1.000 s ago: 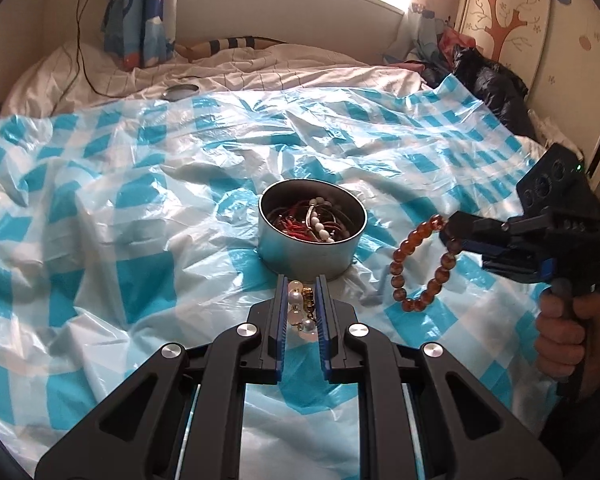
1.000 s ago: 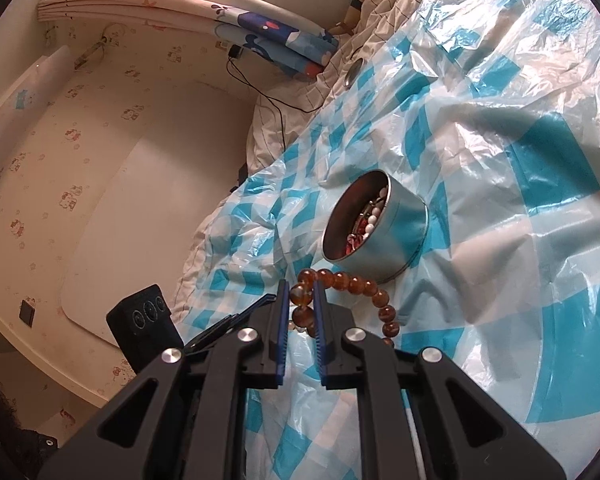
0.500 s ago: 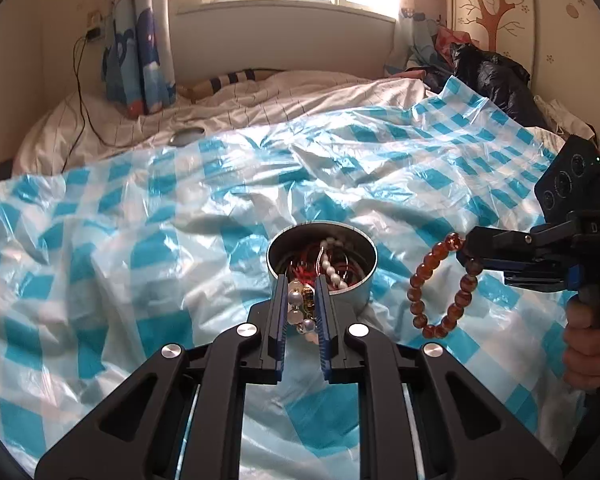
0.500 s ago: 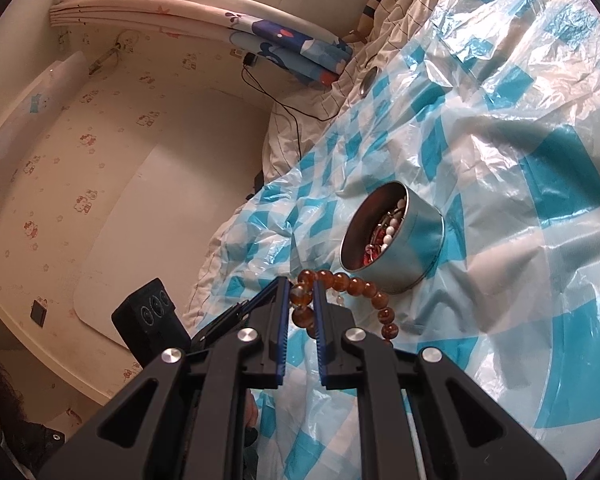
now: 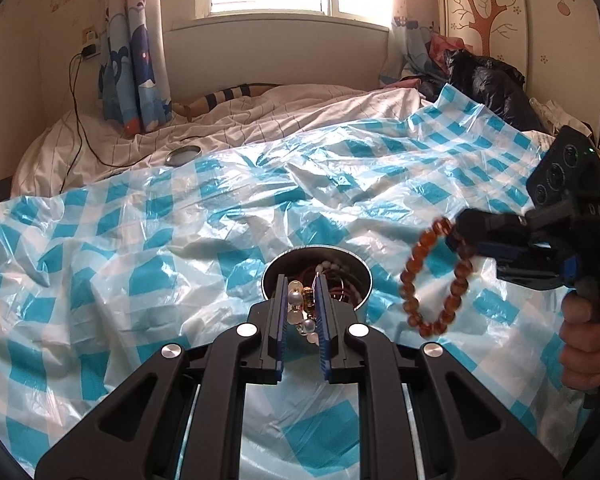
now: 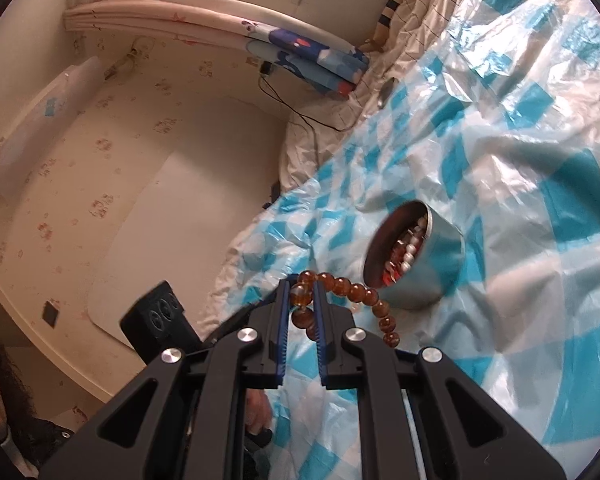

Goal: Organize jewelry
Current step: 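Grasp the peach bracelet with the left gripper while the right carries the amber one, then open the left gripper over the tin while the right lowers the amber bracelet into it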

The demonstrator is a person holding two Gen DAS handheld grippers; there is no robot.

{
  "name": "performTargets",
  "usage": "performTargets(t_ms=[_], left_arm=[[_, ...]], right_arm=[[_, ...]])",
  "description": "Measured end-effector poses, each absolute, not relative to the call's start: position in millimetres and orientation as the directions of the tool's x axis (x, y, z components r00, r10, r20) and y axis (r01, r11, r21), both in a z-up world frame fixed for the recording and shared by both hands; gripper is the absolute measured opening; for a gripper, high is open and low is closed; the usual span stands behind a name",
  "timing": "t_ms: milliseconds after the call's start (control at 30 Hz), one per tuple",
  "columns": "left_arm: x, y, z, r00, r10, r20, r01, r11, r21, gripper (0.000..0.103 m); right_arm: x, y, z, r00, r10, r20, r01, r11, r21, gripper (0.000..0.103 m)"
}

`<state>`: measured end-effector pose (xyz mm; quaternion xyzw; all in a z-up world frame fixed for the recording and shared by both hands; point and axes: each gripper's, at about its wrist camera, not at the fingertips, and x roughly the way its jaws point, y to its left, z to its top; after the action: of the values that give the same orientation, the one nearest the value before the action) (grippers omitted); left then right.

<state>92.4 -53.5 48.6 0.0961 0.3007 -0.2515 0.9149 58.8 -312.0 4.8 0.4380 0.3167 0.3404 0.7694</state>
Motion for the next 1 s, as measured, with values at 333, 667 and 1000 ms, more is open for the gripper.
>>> performTargets(t_ms=[333, 667, 1000], left_arm=[[111, -42, 52, 0.606, -0.535, -0.588, 0.537, 0.821, -0.194, 0.012], [132, -48, 53, 0.564, -0.596, -0.571, 0.541, 0.79, -0.289, 0.012], [157, -61, 44, 0.534, -0.606, -0.589, 0.536, 0.782, -0.319, 0.012]], right_arm=[[72, -321, 12, 0.593, 0.795, -0.126, -0.269, 0.344, 0.9, 0.013], [78, -323, 10, 0.597, 0.793, -0.122, -0.252, 0.33, 0.91, 0.013], [79, -328, 11, 0.607, 0.787, -0.111, -0.252, 0.323, 0.912, 0.013]])
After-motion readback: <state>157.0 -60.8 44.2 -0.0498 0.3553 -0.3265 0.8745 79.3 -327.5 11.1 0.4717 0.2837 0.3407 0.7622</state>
